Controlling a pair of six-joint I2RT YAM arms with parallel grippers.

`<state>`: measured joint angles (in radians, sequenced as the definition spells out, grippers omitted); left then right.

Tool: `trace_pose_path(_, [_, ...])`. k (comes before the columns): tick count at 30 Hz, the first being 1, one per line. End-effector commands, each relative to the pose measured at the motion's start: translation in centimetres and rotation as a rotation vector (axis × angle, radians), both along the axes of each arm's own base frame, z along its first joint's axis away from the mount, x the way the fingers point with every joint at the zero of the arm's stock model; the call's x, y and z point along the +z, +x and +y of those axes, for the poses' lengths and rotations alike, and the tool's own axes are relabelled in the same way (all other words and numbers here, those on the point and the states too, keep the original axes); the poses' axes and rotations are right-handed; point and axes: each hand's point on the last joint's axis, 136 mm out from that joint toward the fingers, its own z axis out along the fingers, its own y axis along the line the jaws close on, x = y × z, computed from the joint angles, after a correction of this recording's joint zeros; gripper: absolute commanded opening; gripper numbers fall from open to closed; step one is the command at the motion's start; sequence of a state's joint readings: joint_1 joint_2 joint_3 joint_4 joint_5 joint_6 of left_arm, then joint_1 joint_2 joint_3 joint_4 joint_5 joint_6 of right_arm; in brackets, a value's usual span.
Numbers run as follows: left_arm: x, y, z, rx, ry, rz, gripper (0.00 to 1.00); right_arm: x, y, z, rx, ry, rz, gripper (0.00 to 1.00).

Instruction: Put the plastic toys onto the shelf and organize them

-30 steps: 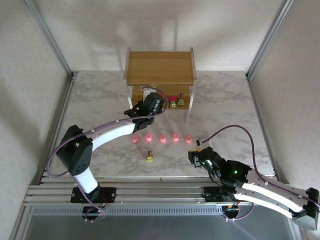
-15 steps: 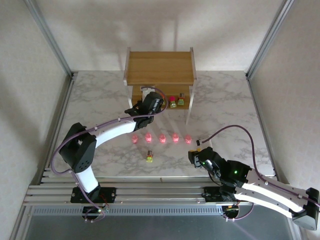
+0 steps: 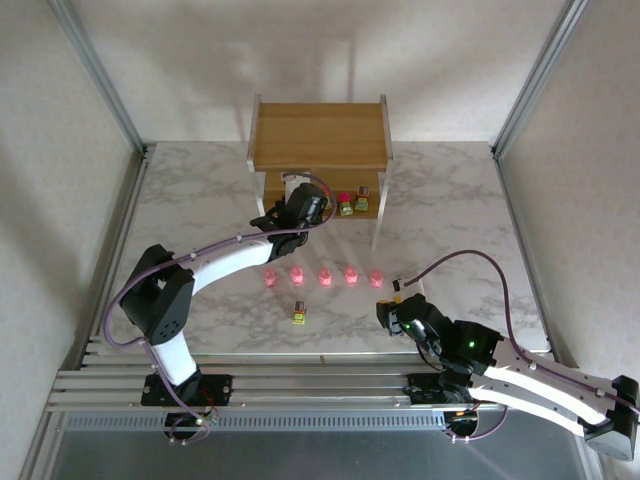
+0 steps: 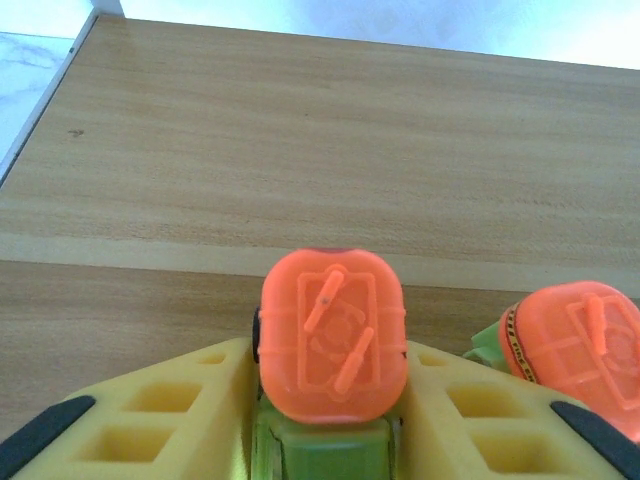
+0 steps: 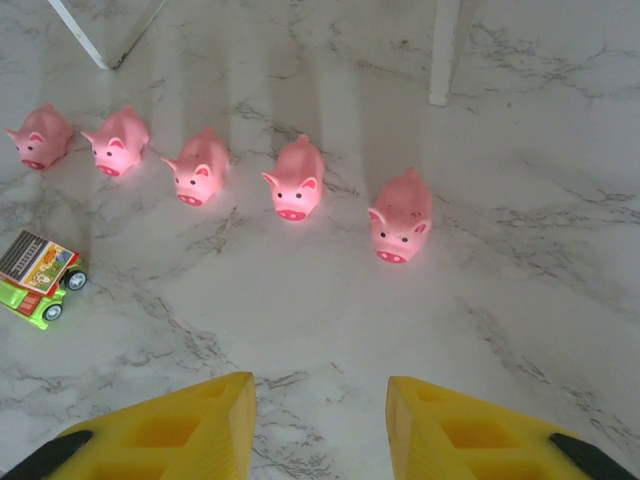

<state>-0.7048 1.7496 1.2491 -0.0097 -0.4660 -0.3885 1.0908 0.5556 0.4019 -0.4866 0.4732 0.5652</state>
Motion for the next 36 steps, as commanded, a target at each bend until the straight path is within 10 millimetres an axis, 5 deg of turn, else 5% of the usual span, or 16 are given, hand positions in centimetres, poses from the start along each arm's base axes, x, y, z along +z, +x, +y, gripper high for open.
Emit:
trace_pose_path(1, [1.0,0.4,0.0,0.008,-0.014,-0.025,0.41,-0.3,-0.1,0.0,0.005,-0.002,-0.005,0.39])
trace_pose_path(24, [5.5,-1.5,0.6,0.035,0.001,-0.115,0.45,-0.2,-0.1,0.0,0.009,0.003,-0.006,0.40])
trace_pose_path(36, [5.4,-5.1,-0.2,0.008,0.025,-0.118,0.45,-0.1,-0.1,0.0,0.008,0.005,-0.009,0.42])
